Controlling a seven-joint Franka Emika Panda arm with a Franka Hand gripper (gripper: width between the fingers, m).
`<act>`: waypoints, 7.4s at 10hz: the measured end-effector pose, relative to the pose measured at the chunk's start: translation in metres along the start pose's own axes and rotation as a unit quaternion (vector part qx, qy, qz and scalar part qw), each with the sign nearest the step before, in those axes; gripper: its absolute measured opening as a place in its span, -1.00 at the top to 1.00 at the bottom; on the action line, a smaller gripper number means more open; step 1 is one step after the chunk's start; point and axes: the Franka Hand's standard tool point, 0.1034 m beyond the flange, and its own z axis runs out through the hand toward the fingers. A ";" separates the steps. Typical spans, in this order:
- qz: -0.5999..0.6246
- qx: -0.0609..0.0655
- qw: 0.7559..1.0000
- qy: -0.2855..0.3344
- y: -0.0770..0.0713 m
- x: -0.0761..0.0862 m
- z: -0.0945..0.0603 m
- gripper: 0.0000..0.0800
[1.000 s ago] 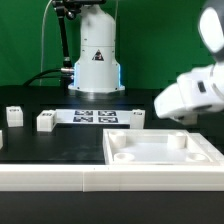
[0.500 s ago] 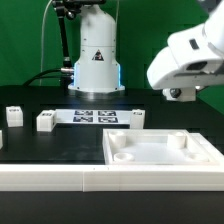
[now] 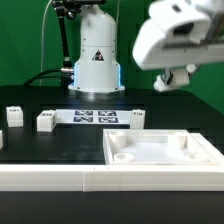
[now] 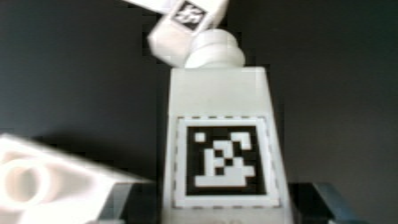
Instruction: Assemble one leg
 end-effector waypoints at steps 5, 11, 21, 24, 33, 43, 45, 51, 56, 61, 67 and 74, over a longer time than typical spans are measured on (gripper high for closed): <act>0.011 -0.012 0.982 0.186 0.008 0.029 0.005 0.27; 0.043 -0.014 0.931 0.362 0.023 0.058 -0.013 0.27; 0.053 -0.014 0.895 0.442 0.037 0.109 -0.030 0.27; 0.051 -0.017 0.889 0.455 0.041 0.116 -0.016 0.27; 0.050 -0.019 0.882 0.469 0.045 0.137 -0.006 0.27; 0.047 -0.022 0.877 0.477 0.044 0.141 0.011 0.18; 0.047 -0.022 0.877 0.477 0.044 0.141 0.011 -0.51; 0.044 -0.024 0.879 0.474 0.045 0.139 0.006 -0.62; 0.042 -0.020 0.893 0.447 0.046 0.136 -0.010 -0.62; 0.038 0.015 0.959 0.281 0.046 0.139 -0.001 -0.62; 0.033 0.032 0.978 0.202 0.047 0.142 -0.004 -0.60; 0.095 0.044 0.973 0.204 0.047 0.143 -0.004 0.28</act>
Offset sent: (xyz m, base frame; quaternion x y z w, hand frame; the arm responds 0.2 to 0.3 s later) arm 0.0000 0.0000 0.0000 0.0000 0.1296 0.0000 0.9916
